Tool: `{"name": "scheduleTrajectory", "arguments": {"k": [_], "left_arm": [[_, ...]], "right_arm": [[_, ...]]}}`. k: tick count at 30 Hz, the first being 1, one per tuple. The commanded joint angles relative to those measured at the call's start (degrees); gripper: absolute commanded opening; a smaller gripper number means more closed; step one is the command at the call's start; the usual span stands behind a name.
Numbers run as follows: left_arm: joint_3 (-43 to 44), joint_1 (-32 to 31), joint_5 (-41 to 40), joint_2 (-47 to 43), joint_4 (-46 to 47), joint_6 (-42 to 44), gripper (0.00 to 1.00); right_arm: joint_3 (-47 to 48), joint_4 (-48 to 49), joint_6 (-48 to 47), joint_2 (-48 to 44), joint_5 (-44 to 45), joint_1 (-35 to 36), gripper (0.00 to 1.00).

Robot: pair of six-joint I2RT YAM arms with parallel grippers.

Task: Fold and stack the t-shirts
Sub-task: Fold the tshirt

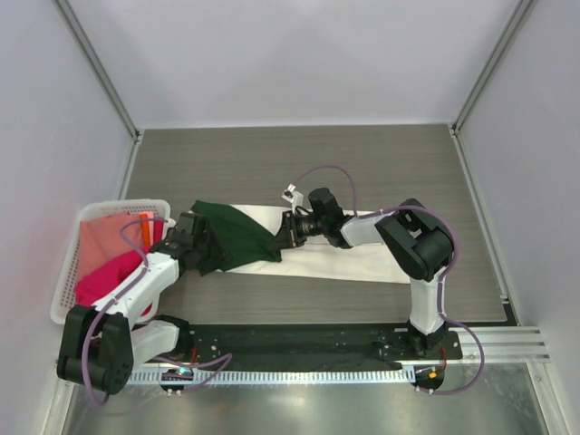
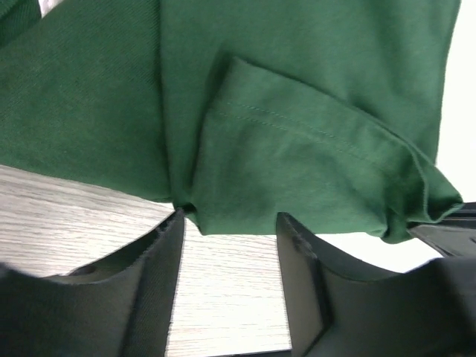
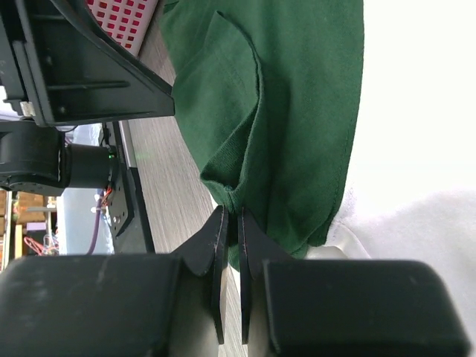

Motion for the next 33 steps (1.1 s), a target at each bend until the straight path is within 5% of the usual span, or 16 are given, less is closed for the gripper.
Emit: {"name": "scheduleTrajectory", "arguments": {"k": [1,4,7,8,11,13,16,24,33], "left_arm": [[-0.5,-0.2,-0.1,0.3,1.7,0.8,0.51],[-0.9,-0.2,-0.2,0.9,2.6,0.9,0.45],[-1.0,-0.5,-0.1,2.1,3.6,1.1,0.31],[-1.0,-0.4,-0.2,2.4,3.8,1.4,0.19],[-0.9,-0.5,0.3,2.5,3.8,1.8,0.02],[-0.9,-0.5,0.8,1.9,3.3,1.8,0.00],[0.0,-0.5,1.4,0.7,1.5,2.2,0.00],[2.6,-0.4,3.2,0.0,-2.3,3.4,0.00],[2.9,-0.4,2.9,-0.3,-3.6,3.6,0.00]], "right_arm": [[0.9,3.1,1.2,0.4,-1.8,-0.3,0.01],[0.8,3.1,1.1,0.4,-1.9,-0.4,0.01],[0.8,3.0,1.1,0.4,-2.0,-0.4,0.05],[0.8,2.9,1.0,0.4,-2.1,-0.4,0.09],[0.6,2.0,0.3,0.2,-1.8,-0.4,0.34],[0.5,1.5,-1.1,-0.1,-1.5,-0.4,0.50],[0.4,-0.6,-3.4,-0.8,-0.4,-0.4,0.58],[0.5,-6.8,-8.5,-3.9,3.2,1.0,0.54],[2.1,-16.3,-15.9,-7.5,12.9,6.0,0.37]]}}
